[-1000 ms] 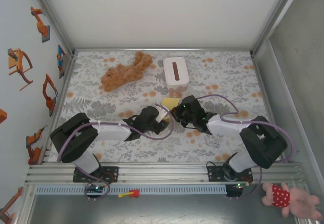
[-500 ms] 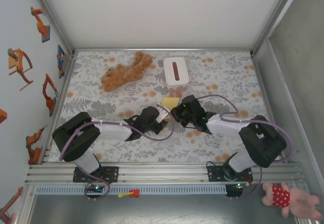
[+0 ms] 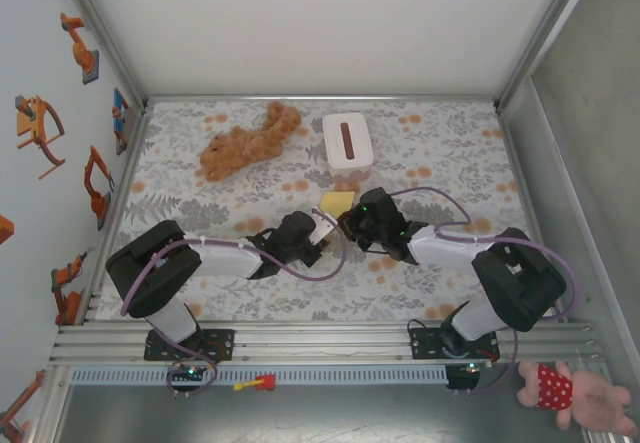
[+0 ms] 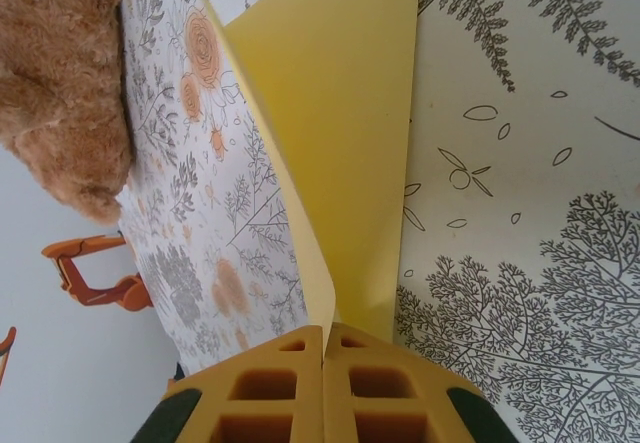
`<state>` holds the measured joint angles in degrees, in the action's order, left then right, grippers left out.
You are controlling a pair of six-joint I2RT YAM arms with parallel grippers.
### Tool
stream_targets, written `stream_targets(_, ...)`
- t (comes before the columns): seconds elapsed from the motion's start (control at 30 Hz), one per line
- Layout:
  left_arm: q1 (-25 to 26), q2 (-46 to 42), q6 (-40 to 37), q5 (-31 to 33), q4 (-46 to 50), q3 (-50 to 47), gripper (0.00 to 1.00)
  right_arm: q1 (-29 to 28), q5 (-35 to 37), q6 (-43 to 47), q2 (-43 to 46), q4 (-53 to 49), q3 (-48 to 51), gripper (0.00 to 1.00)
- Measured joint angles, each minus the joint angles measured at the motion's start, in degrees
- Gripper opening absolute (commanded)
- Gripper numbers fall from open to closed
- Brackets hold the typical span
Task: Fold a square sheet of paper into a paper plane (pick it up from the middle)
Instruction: Fold the wing for the fifth time at the center of the table.
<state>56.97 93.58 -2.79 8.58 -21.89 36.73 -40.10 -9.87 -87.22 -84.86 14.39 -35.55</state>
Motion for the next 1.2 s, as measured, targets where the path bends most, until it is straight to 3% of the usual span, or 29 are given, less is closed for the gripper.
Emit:
stream_targets(0.1,0.0,0.2,0.0,0.0,0.0,0.0,0.16,0.6,0.1,0.4,0.2,-0.6,-0.1,0.39)
stream_targets(0.27,-0.1,0.6,0.3,-0.6,0.0,0.0,0.13,2.4,0.9,3.0,3.0,-4.4,-0.3,0.53)
stream_targets(0.47,-1.2,0.6,2.3,-3.9,0.0,-0.1,0.09,4.3,3.0,8.2,7.0,-10.7,-1.5,0.57)
stream_targets(0.67,-4.0,0.6,6.4,-11.1,0.3,-0.1,0.06,6.2,3.6,15.5,7.6,-14.9,-2.5,0.59)
stream_targets(0.93,-7.3,1.1,11.0,-21.4,2.0,0.4,0.05,7.0,4.2,22.4,7.6,-16.9,-2.4,0.6)
stream_targets(1.2,-8.8,3.5,14.2,-27.5,3.1,2.1,0.05,7.0,4.2,25.7,7.6,-17.2,-2.4,0.6)
